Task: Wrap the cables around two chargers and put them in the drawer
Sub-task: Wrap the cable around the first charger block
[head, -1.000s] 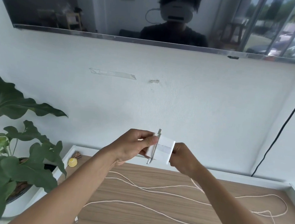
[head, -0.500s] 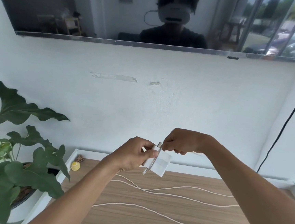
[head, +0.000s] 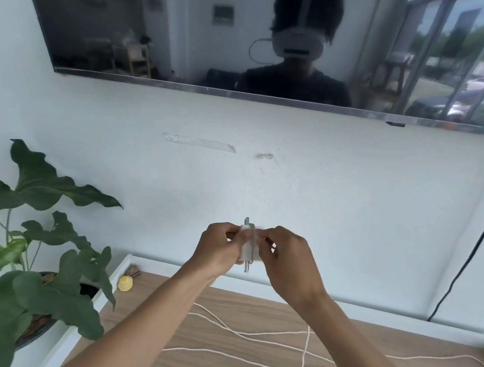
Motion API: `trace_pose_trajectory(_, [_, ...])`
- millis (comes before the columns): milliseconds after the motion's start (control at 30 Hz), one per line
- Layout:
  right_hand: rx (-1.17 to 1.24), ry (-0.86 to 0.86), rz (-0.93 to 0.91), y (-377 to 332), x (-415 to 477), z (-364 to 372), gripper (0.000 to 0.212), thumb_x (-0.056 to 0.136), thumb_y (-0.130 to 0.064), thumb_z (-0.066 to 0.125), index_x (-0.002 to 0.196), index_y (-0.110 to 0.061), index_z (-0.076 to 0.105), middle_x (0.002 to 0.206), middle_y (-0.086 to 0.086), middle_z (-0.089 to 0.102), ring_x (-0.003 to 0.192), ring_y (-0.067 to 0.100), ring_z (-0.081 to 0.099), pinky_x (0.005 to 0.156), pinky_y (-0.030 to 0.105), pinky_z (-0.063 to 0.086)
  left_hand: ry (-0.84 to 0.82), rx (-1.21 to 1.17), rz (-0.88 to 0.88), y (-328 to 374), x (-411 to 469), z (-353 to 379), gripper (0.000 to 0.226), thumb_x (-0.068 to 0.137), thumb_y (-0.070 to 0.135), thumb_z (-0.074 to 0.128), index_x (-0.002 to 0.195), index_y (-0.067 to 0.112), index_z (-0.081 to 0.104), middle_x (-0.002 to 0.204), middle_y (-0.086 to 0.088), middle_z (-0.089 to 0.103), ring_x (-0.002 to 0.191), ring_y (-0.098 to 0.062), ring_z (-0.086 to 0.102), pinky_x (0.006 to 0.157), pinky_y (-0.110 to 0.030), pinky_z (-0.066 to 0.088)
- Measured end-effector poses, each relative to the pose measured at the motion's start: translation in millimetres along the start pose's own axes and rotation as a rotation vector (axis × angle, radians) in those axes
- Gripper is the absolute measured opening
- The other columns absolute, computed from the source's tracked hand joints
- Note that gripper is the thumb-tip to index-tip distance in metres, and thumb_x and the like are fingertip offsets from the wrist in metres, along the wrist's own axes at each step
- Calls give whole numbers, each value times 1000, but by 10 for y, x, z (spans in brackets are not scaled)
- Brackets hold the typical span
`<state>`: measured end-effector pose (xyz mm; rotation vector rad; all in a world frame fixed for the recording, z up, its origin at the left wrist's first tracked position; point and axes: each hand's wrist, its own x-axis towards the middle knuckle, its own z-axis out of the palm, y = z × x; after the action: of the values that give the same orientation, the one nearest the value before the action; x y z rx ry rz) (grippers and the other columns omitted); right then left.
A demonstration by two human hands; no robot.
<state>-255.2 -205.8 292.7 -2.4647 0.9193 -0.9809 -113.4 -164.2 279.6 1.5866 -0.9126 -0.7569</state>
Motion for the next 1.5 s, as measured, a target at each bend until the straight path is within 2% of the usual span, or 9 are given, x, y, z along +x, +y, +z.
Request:
trace_pose_trajectory(167, [0, 144, -96, 38, -207, 139, 16, 92, -21, 51, 98, -28, 64, 73, -15, 48, 49, 12, 39, 45, 28, 40, -34, -199, -64, 176, 48, -59, 28, 97, 20, 55, 87, -1, 68, 75, -11, 69, 58, -19, 69, 60, -30, 60])
trace_pose_trajectory(333, [25, 251, -118, 107, -271, 144, 25, 92, -23, 48, 111, -31, 63, 77, -13, 53, 44, 13, 43, 41, 30, 43, -42, -215, -43, 257, 47, -46, 27, 97, 20, 56, 92, -3, 69, 81, -14, 69, 61, -23, 67, 59, -30, 60])
trace_pose_trajectory(567, [263, 303, 4, 126, -384, 205, 14, 89, -7, 63, 87, -20, 66, 67, -21, 55, 46, 7, 36, 48, 13, 29, -49, -381, -88, 396, 45, -28, 30, 97, 21, 56, 93, -6, 66, 85, -16, 67, 64, -27, 65, 65, -34, 61])
trace_pose_trajectory(667, [436, 244, 148, 196, -370, 196, 10, 91, -16, 63, 82, -19, 67, 43, -11, 35, 42, 10, 26, 46, 17, 23, -139, -362, -55, 414, 6, -40, 31, 96, 23, 56, 95, -6, 67, 86, -15, 67, 68, -27, 65, 67, -35, 60])
trace_pose_trajectory(767, [454, 171, 192, 275, -311, 130, 18, 90, -26, 65, 73, -19, 63, 42, -7, 25, 43, 10, 22, 45, 23, 21, -189, -275, -10, 376, -27, -27, 36, 96, 23, 55, 101, -10, 66, 89, -16, 65, 73, -28, 64, 69, -35, 59])
trace_pose_trajectory(1033, [245, -222, 119, 422, -84, -51, 37, 91, -21, 62, 56, -16, 50, 45, -7, 32, 46, 10, 24, 46, 18, 22, -322, -24, 110, 281, -95, -165, 30, 99, 20, 50, 105, -3, 68, 84, -12, 62, 76, -22, 59, 70, -30, 58])
trace_pose_trajectory(1233, [232, -423, 250, 471, 271, -324, 32, 90, -30, 64, 59, -22, 60, 45, -13, 43, 44, 3, 33, 48, 15, 29, -354, 290, 196, 206, -225, -237, 26, 100, 23, 50, 84, 13, 68, 68, -4, 31, 55, -4, 35, 54, -7, 42])
trace_pose_trajectory(1300, [241, -471, 250, 407, 329, -380, 33, 89, -36, 65, 61, -17, 62, 54, -6, 41, 47, 9, 32, 45, 16, 29, -332, 299, 183, 147, -221, -238, 27, 100, 24, 50, 92, 6, 68, 66, -1, 36, 58, -5, 40, 54, -8, 44])
trace_pose_trajectory(1500, [20, -414, 149, 136, 331, -295, 27, 92, -27, 58, 67, -20, 63, 51, -10, 46, 45, 6, 38, 44, 13, 30, -254, 460, 217, 77, -175, -218, 17, 96, 34, 55, 100, 25, 69, 86, 10, 68, 81, -8, 60, 74, -25, 48])
